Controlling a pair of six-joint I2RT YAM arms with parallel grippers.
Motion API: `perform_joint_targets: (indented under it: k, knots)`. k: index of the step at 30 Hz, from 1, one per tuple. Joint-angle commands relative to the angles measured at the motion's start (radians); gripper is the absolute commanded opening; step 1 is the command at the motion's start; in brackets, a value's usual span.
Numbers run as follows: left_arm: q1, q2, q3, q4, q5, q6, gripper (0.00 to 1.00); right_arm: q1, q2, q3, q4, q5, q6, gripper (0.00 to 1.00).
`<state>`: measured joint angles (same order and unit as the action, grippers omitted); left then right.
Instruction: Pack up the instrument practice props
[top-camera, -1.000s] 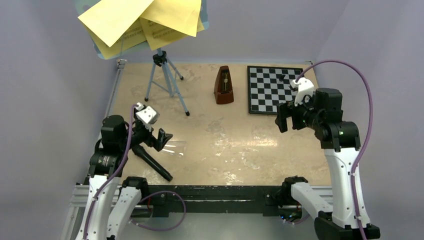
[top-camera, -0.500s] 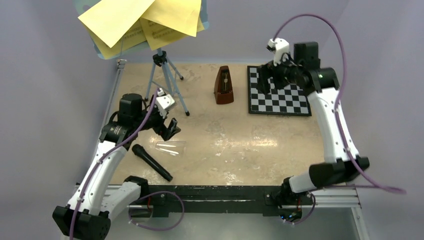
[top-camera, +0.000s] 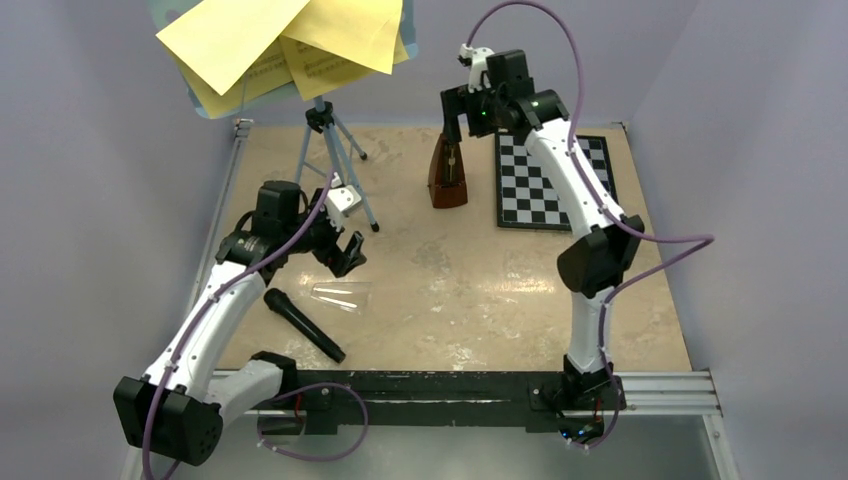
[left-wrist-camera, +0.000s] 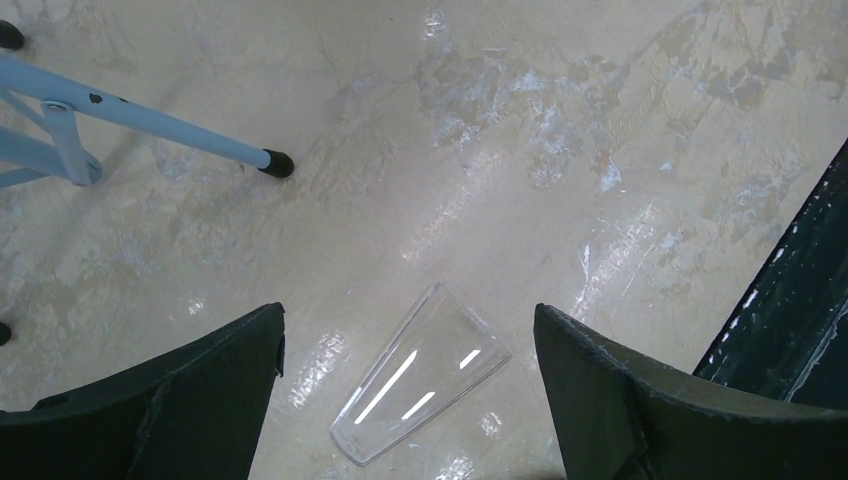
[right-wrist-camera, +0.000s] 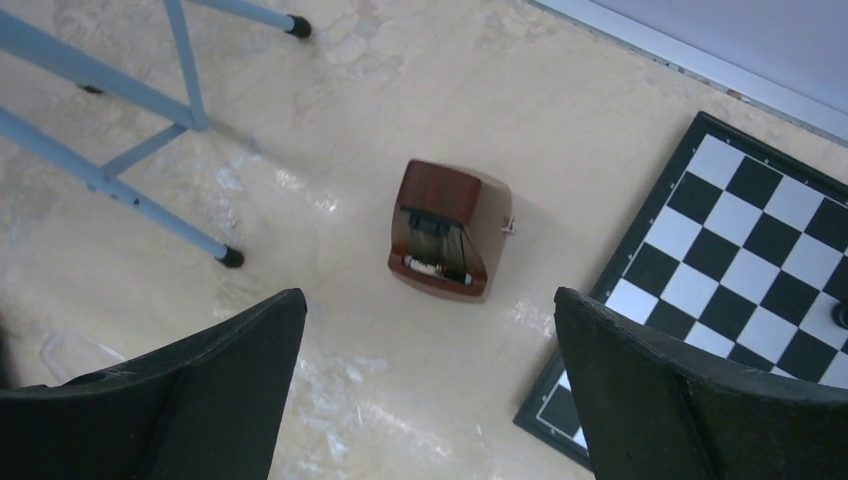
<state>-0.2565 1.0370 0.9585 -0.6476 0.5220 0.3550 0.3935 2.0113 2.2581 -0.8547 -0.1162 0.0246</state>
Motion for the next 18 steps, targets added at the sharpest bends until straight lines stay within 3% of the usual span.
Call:
perform_joint_targets:
  k: [1,11,18]
  knots:
    - [-0.004,0.018,0.014,0.057,-0.002,-0.039,0.99,0.041,0.082,0.114,0.098,0.097,0.079,0.98]
    - [-0.004,-0.019,-0.017,0.060,-0.005,-0.126,0.99,0.124,0.203,0.121,0.187,0.401,0.072,0.86]
    - [-0.003,-0.039,-0.036,0.067,-0.011,-0.125,0.99,0.133,0.244,0.121,0.207,0.444,0.039,0.84]
